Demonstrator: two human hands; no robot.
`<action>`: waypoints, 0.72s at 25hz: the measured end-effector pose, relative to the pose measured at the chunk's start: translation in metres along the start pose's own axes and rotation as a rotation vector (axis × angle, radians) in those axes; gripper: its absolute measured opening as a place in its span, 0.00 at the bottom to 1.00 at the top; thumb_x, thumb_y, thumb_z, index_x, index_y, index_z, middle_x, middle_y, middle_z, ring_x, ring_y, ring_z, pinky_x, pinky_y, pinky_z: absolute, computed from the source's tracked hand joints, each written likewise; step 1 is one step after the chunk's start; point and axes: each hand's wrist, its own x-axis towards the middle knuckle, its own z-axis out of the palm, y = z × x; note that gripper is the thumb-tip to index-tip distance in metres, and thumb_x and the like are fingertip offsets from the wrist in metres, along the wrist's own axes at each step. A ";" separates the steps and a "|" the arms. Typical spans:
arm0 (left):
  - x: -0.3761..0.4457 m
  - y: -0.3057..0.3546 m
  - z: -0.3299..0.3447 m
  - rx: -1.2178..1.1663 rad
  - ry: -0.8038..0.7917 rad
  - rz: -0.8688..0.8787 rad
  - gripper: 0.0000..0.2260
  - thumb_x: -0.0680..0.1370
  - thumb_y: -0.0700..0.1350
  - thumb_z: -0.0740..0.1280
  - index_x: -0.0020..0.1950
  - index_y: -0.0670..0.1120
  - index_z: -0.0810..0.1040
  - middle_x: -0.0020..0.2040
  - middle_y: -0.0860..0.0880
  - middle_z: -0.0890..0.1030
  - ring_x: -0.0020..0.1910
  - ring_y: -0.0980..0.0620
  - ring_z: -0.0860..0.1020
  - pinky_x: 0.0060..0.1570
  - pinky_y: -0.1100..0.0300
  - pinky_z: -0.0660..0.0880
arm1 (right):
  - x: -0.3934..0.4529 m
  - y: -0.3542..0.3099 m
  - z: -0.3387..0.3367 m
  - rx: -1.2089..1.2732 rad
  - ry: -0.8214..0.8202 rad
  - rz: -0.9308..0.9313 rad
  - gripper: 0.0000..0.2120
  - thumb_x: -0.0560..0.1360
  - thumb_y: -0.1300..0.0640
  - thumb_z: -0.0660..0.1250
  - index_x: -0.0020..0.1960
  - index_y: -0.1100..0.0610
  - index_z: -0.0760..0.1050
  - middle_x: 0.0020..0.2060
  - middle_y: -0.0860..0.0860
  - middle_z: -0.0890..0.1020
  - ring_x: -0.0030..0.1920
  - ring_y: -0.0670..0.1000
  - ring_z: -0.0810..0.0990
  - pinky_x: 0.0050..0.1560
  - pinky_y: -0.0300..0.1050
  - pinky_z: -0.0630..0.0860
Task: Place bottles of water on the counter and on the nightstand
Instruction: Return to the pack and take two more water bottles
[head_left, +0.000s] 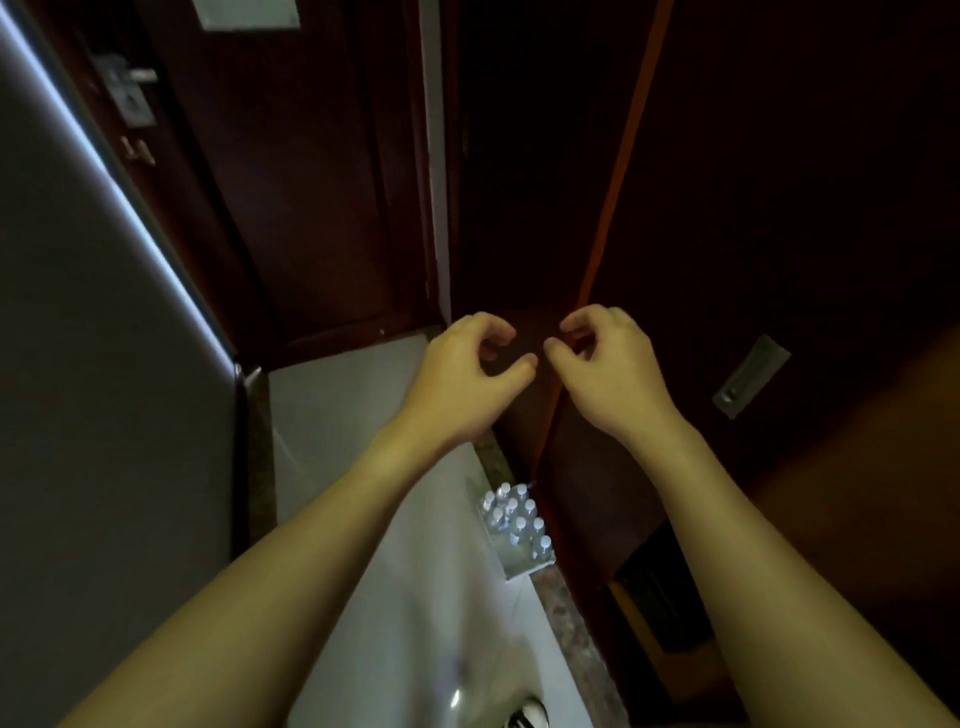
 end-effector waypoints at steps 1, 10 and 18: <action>0.014 -0.017 0.014 0.000 -0.008 -0.037 0.13 0.72 0.51 0.72 0.55 0.49 0.80 0.50 0.53 0.81 0.46 0.59 0.78 0.42 0.72 0.69 | 0.017 0.015 0.016 0.017 -0.030 0.025 0.14 0.73 0.49 0.69 0.55 0.54 0.78 0.50 0.50 0.76 0.47 0.52 0.79 0.51 0.48 0.76; 0.047 -0.264 0.184 -0.074 -0.304 -0.391 0.12 0.74 0.43 0.73 0.54 0.53 0.76 0.52 0.57 0.79 0.50 0.63 0.77 0.49 0.75 0.69 | 0.050 0.253 0.206 0.048 -0.187 0.491 0.07 0.76 0.60 0.69 0.53 0.62 0.80 0.48 0.54 0.82 0.47 0.51 0.80 0.43 0.29 0.67; -0.016 -0.655 0.475 -0.054 -0.386 -0.444 0.20 0.72 0.39 0.74 0.62 0.46 0.75 0.51 0.59 0.76 0.49 0.68 0.75 0.47 0.80 0.68 | -0.051 0.590 0.542 0.054 -0.140 0.752 0.15 0.74 0.56 0.70 0.60 0.53 0.75 0.47 0.45 0.81 0.48 0.49 0.82 0.47 0.47 0.80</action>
